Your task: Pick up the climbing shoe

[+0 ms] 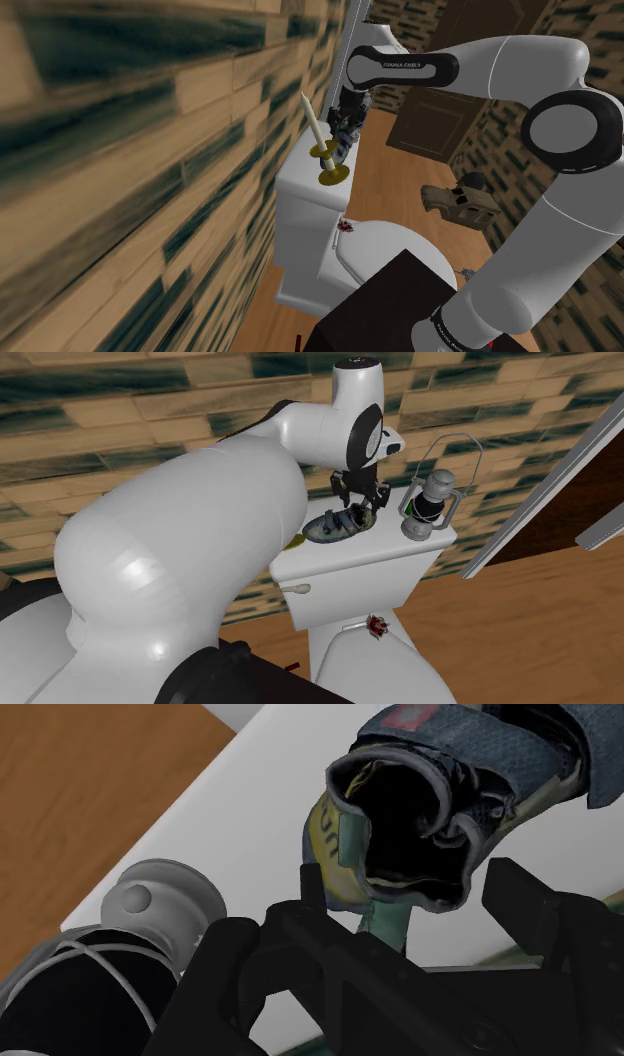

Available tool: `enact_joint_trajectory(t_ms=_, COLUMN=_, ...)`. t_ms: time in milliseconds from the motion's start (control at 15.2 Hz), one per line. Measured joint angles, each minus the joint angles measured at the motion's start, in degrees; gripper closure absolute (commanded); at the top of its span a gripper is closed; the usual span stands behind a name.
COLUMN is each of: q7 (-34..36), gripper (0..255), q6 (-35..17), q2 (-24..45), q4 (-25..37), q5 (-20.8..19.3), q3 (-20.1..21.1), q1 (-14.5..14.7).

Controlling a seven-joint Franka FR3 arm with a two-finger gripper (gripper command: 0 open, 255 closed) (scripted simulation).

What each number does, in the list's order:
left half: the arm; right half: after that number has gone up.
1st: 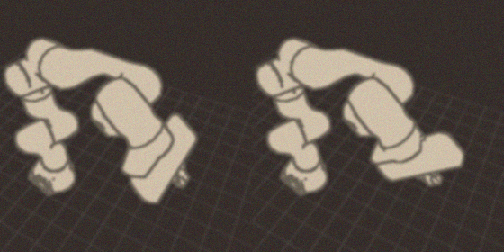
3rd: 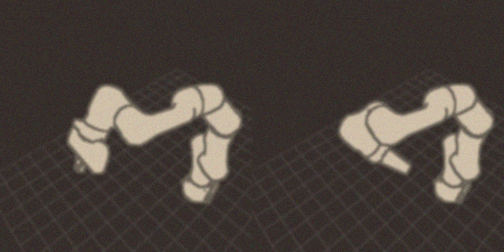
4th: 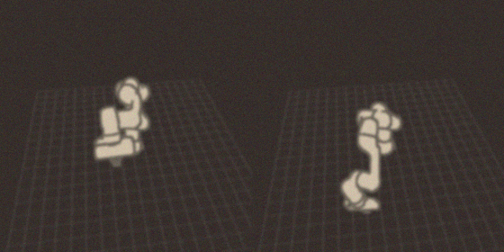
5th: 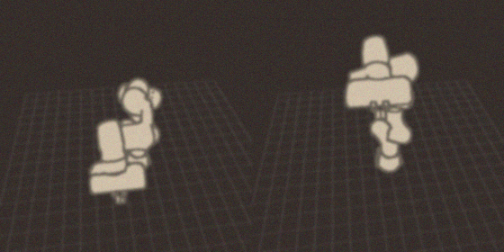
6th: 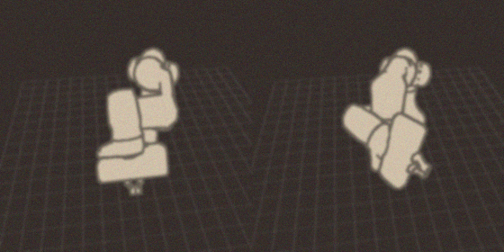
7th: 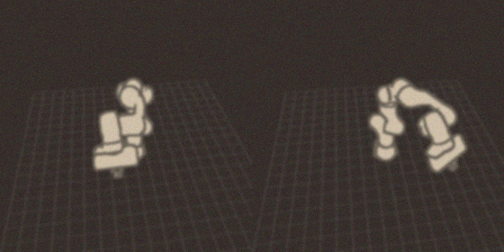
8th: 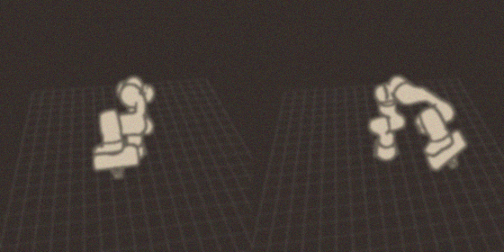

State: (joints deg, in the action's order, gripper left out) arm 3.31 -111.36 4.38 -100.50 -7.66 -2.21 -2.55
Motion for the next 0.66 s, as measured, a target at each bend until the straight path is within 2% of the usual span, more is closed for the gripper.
enact_joint_trajectory(t_ms=660, q7=-0.71, gripper=255, q6=7.22, q2=0.07, q4=7.33, q5=0.26, q3=0.13, q1=0.15)
